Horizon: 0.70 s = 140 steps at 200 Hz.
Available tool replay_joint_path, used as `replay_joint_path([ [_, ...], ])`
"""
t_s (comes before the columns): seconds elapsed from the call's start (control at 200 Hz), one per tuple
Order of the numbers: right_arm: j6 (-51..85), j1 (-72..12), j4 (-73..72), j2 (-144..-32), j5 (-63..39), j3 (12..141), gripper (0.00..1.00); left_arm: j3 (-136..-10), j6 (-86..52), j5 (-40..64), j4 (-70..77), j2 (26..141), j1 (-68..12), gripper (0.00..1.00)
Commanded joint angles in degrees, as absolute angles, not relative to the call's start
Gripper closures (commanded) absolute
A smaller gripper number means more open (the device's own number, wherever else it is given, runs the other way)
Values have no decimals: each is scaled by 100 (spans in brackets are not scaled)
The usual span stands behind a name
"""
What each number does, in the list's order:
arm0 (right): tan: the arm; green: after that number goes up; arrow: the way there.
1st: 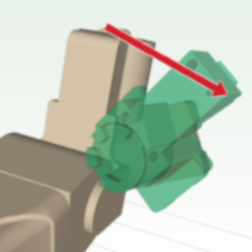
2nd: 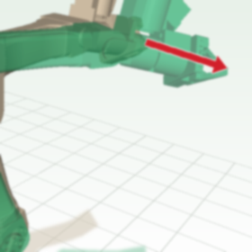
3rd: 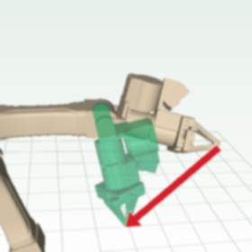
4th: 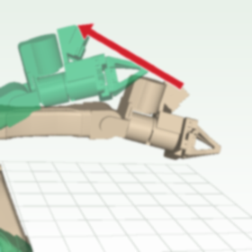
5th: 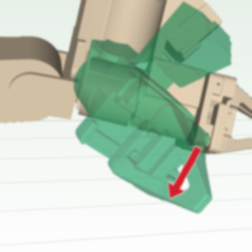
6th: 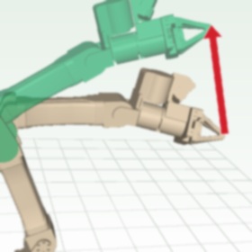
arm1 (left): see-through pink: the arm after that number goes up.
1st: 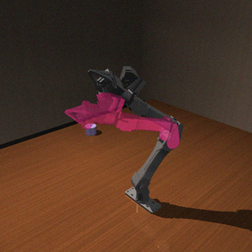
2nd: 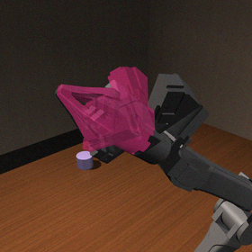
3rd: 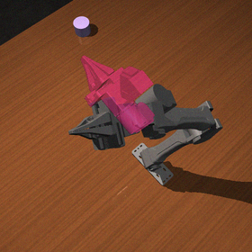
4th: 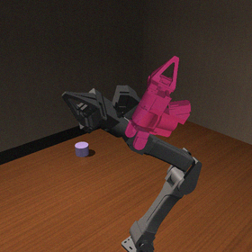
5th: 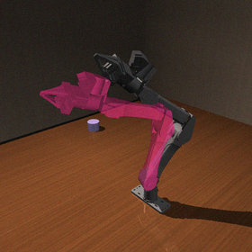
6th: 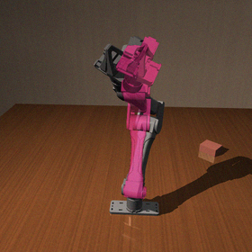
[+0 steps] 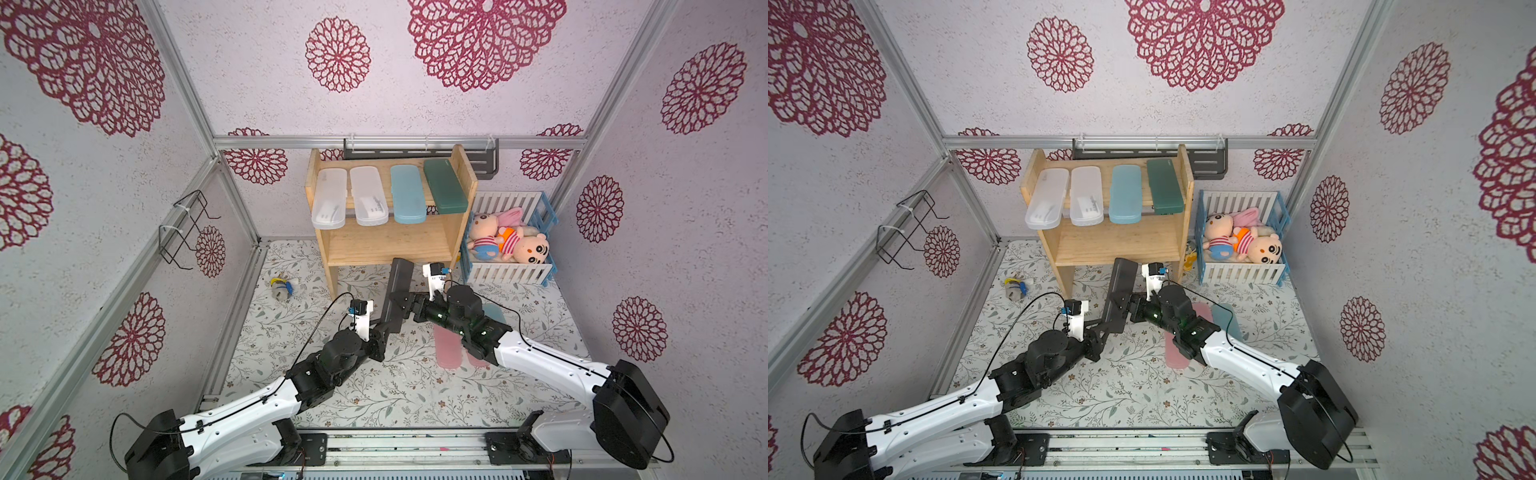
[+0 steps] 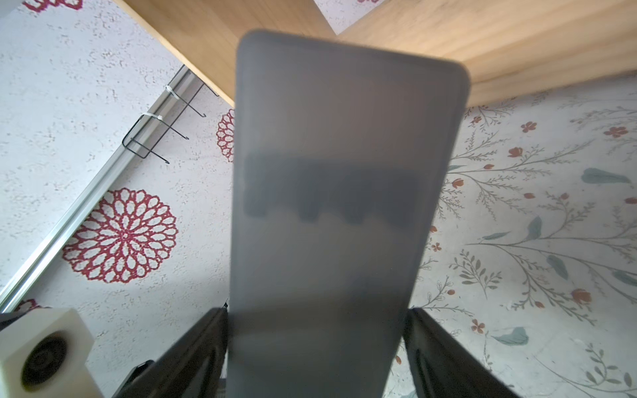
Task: Remove the pencil cases from the shelf
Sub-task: Pick up the pencil case from the shelf.
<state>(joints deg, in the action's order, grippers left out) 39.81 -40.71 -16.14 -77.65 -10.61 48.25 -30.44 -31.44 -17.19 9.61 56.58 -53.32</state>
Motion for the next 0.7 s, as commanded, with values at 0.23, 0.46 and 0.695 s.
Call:
replay_joint_path([
  [0.23,4051,-4113,-1889,-7905,-1212,4992,6,-2944,-3039,-1713,1205,5285,-5465,100],
  [0.46,4150,-4122,-1989,-8070,-1277,5078,26,-2936,-2980,-1695,1126,5188,-5465,100],
  [0.695,4114,-4131,-1731,-8035,-1088,5126,48,-2876,-2969,-1803,992,4944,-5466,94],
])
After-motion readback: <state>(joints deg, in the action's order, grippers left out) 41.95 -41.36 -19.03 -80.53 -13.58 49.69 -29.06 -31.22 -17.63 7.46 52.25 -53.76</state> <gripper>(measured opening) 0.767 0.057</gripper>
